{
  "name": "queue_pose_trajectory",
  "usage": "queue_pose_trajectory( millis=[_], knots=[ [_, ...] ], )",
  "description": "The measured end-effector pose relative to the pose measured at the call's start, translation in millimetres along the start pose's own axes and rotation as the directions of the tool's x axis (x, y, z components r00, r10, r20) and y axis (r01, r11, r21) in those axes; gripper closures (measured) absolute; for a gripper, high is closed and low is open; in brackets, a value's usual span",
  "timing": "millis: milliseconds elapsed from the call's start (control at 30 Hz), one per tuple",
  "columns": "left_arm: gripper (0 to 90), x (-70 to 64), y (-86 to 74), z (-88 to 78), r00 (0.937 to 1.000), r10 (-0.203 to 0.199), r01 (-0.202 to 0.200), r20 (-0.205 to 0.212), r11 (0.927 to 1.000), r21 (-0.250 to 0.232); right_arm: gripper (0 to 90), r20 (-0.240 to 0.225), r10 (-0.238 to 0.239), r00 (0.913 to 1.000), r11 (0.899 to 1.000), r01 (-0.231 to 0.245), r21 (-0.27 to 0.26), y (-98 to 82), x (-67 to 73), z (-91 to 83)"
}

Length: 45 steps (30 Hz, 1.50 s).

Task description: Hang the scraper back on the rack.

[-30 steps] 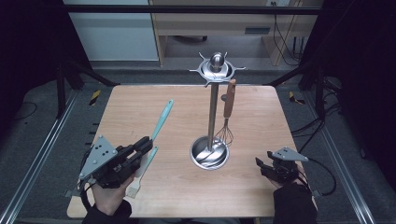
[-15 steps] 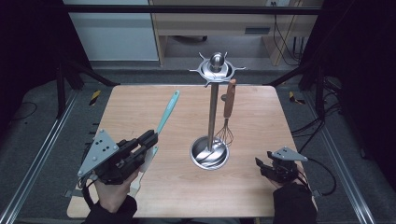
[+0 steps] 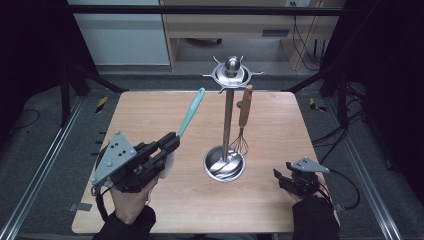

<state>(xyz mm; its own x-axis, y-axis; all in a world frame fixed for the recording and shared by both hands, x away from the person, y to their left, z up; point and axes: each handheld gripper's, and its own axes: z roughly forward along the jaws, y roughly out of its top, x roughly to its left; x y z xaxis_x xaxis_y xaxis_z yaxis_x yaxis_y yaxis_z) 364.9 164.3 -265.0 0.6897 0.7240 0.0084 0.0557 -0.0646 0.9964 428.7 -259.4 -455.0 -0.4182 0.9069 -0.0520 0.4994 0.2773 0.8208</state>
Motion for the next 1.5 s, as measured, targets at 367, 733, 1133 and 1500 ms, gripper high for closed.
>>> queue_pose_trajectory(
  millis=[367,733,1133,1500],
  knots=[
    [80.9,-12.4,4.7,10.0,0.9994,0.029,-0.030,0.021,0.9995,0.014,45.3,-0.002,0.000,1.0000,1.000,0.000,-0.004,0.0,-0.2,-0.4],
    [80.9,-15.8,4.5,20.5,0.9989,0.045,-0.045,0.015,0.9982,0.040,45.3,-0.002,-0.006,1.0000,1.000,0.006,-0.005,0.0,-0.7,-0.4],
    [80.8,-19.3,2.8,27.7,0.9967,0.079,-0.078,-0.014,0.9940,0.077,45.3,-0.002,-0.007,1.0000,1.000,0.007,-0.005,0.0,-1.0,-0.2],
    [80.6,-18.7,-0.3,43.3,0.9963,0.081,-0.078,-0.026,0.9915,0.104,45.0,-0.003,-0.008,1.0000,1.000,0.008,-0.006,0.0,-1.1,-0.1]
  ],
)
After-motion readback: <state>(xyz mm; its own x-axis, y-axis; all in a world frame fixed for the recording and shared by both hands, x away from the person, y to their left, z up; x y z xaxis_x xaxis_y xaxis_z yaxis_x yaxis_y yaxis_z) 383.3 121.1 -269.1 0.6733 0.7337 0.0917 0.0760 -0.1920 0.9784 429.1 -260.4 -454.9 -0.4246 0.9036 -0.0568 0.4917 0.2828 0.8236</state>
